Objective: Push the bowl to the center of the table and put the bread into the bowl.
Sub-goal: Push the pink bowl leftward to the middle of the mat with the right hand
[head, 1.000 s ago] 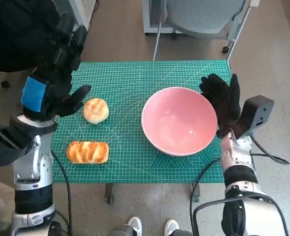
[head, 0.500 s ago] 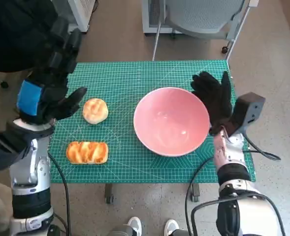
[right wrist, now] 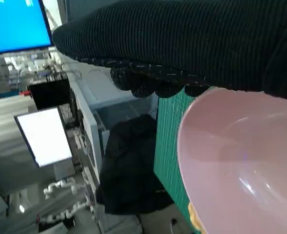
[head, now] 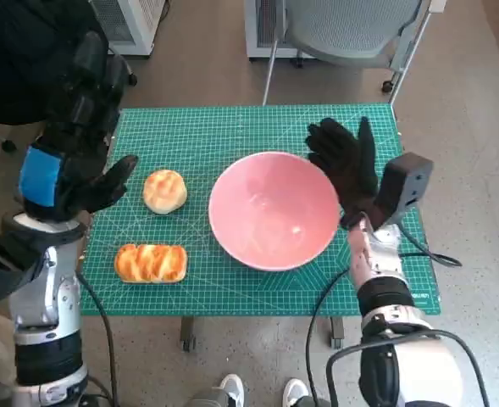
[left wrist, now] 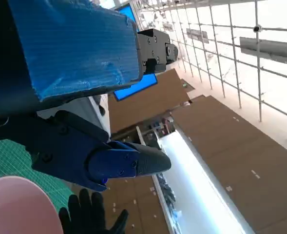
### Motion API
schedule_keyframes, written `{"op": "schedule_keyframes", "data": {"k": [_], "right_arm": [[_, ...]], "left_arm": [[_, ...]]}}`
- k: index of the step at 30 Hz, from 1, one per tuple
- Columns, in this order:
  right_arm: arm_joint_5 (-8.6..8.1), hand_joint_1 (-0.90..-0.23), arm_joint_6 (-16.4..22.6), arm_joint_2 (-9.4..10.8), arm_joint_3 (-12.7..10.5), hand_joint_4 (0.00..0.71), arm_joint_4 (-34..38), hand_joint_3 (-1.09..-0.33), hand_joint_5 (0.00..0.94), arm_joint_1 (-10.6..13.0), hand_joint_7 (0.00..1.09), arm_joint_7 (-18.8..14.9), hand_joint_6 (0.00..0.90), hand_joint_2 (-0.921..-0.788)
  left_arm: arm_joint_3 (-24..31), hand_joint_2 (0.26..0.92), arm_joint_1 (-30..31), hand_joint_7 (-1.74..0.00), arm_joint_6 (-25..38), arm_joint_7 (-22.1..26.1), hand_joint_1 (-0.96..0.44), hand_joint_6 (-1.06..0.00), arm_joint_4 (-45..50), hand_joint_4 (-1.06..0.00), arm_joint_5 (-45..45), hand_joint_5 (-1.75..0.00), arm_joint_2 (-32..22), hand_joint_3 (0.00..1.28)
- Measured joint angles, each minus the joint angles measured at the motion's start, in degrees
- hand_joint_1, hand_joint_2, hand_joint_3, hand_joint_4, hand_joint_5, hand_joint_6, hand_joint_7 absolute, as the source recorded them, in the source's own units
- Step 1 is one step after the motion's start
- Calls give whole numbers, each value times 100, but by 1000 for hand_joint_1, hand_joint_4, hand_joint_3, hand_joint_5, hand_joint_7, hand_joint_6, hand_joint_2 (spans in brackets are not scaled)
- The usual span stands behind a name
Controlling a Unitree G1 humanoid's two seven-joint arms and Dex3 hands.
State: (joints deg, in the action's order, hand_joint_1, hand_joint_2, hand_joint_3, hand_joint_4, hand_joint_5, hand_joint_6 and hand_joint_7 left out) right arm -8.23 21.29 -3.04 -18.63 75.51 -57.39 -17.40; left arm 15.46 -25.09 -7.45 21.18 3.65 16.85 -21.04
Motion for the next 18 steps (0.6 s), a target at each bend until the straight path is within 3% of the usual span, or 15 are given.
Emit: {"op": "schedule_keyframes", "data": {"k": [10,18], "right_arm": [[71,-624,-55,7,49,262,2,-904,4,-51,16,-1,301,-921],[71,-655,-80,-31,54,272,1,-896,7,-79,19,-48,308,-921]], "left_arm": [[64,921,123,-143,-3,-8,-604,1,2,1,-6,1,-68,350],[86,921,144,-146,-44,-11,-597,1,2,1,-18,1,-70,353]]}}
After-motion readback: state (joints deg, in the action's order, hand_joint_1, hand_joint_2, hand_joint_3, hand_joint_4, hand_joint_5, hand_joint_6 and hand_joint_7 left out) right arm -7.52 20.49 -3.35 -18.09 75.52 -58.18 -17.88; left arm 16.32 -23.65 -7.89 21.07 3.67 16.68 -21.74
